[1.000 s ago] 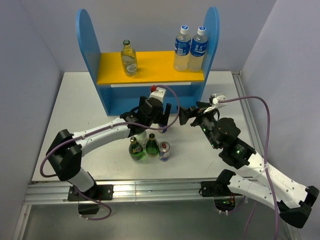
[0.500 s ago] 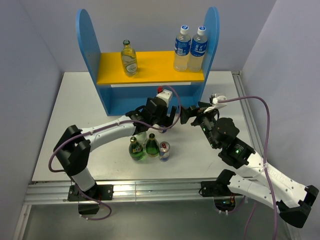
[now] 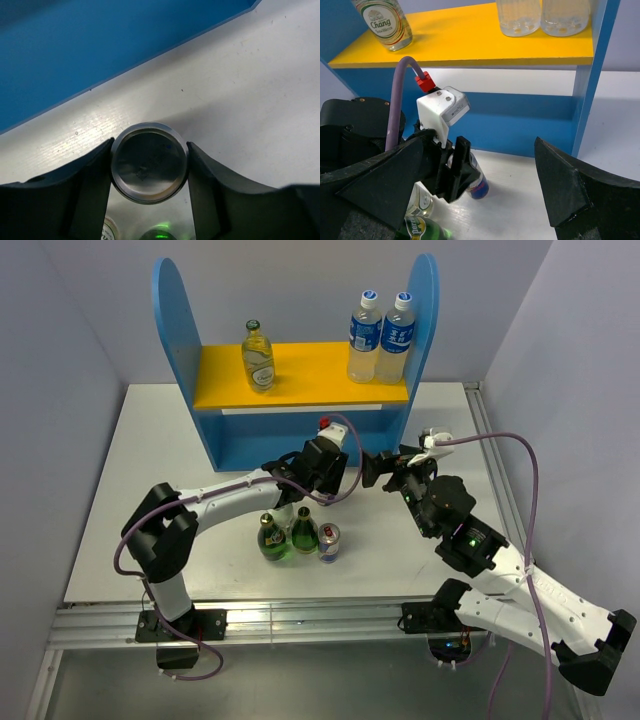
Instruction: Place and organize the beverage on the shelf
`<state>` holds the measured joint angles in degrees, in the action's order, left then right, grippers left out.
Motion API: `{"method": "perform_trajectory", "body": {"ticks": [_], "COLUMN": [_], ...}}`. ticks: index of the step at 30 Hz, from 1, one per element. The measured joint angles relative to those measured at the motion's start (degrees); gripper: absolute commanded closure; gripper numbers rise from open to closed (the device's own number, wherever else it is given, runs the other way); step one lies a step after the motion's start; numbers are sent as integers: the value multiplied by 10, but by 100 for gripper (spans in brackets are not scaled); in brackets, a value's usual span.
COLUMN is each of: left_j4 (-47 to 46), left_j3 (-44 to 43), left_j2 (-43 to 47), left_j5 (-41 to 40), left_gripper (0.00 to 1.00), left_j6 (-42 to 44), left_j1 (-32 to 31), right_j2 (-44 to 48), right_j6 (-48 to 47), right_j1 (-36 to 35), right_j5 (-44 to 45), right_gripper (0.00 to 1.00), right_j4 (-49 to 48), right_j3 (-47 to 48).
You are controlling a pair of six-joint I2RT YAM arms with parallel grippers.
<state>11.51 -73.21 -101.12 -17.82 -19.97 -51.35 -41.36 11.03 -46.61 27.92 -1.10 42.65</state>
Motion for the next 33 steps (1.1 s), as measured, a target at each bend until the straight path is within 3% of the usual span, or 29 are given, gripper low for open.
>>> {"method": "perform_trajectory", "body": {"ticks": [2, 3, 5, 14, 22, 33], "left_j4": [0, 0, 2, 35, 24, -47], "left_j3": [0, 0, -1, -20, -24, 59], "left_j2": [-1, -1, -1, -2, 14, 98], "left_j5": [-5, -7, -11, -70, -110, -152], "left_gripper": [54, 80, 100, 100, 100, 100], "left_j6": [-2, -1, -2, 9, 16, 17], "left_j1": [0, 0, 0, 3, 43, 123], "right_j2": [0, 0, 0, 1, 2, -3], "right_j6": [0, 0, 0, 0, 2, 7], "right_j1": [0, 0, 0, 0, 0, -1], "right_j5": [1, 1, 2, 2, -11, -27], "right_gripper": [0, 0, 0, 0, 0, 0], "right_j4": [0, 0, 0, -2, -2, -10], "right_j3": [0, 0, 0, -5, -11, -18]}}
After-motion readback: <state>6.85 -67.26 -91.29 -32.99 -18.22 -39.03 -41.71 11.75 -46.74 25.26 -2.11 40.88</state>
